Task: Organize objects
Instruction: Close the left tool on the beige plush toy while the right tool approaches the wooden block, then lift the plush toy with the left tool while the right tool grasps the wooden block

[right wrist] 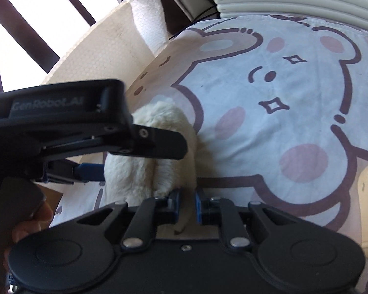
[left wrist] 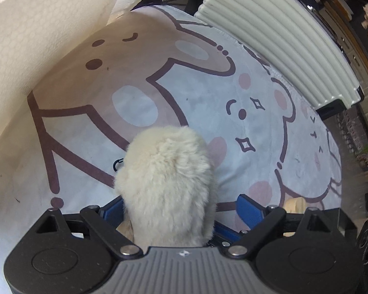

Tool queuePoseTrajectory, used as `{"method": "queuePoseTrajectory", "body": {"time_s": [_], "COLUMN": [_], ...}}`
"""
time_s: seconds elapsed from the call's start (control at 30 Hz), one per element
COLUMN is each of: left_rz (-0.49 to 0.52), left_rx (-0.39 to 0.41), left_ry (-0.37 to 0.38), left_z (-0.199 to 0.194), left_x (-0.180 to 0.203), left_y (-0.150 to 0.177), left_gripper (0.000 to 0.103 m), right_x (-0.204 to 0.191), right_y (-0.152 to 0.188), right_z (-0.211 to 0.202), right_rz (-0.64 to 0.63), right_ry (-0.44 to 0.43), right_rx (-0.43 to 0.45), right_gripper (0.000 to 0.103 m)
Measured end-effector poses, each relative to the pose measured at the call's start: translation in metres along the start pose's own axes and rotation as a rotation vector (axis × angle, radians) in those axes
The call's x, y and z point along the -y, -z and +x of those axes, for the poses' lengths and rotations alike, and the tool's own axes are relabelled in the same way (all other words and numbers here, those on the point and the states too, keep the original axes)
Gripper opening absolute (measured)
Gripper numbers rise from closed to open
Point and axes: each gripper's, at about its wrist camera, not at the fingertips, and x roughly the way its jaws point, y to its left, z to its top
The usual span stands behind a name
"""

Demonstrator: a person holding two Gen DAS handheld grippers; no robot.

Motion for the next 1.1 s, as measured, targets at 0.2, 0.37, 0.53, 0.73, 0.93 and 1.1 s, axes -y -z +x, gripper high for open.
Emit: {"method": "queuePoseTrajectory", "body": {"time_s": [0.2, 0.37, 0.53, 0.73, 0.93, 1.1], "left_rz": [0.187, 0.269, 0.322, 0.311, 0.275, 0.275], "left_rx": [-0.018, -0.045, -0.052, -0.052, -0.061, -0.054], "left_ry": [-0.155, -0.218, -0.259, -0.279, -0.267, -0.268], "left_z": [0.011, 0.021, 0.026, 0.031, 0.036, 0.037], "left_x": [0.014, 0.022, 0.031, 0.029, 0.023, 0.022], "left_y": [0.009, 0.015, 0.02, 0.018, 0.015, 0.015], "left_gripper": [0.087, 0.087, 0.086, 0.083, 0.083, 0.083], "right_x": [-0.004, -0.002, 0.019, 0.046, 0.072, 0.081], "right_y": [0.003, 0.011, 0.011, 0.009, 0.008, 0.008], "right_z": [-0.004, -0.021, -0.054, -0.07, -0.065, -0.059], "right_rz": [-0.018, -0.101, -0.105, -0.084, -0.008, 0.014], "right_ry": [0.012, 0.213, 0.336, 0.522, 0.546, 0.552], "right_rx": [-0.032, -0.084, 0.032, 0.16, 0.15, 0.157], "right_gripper": [0.015, 0.028, 0.036, 0.062, 0.072, 0.075]}}
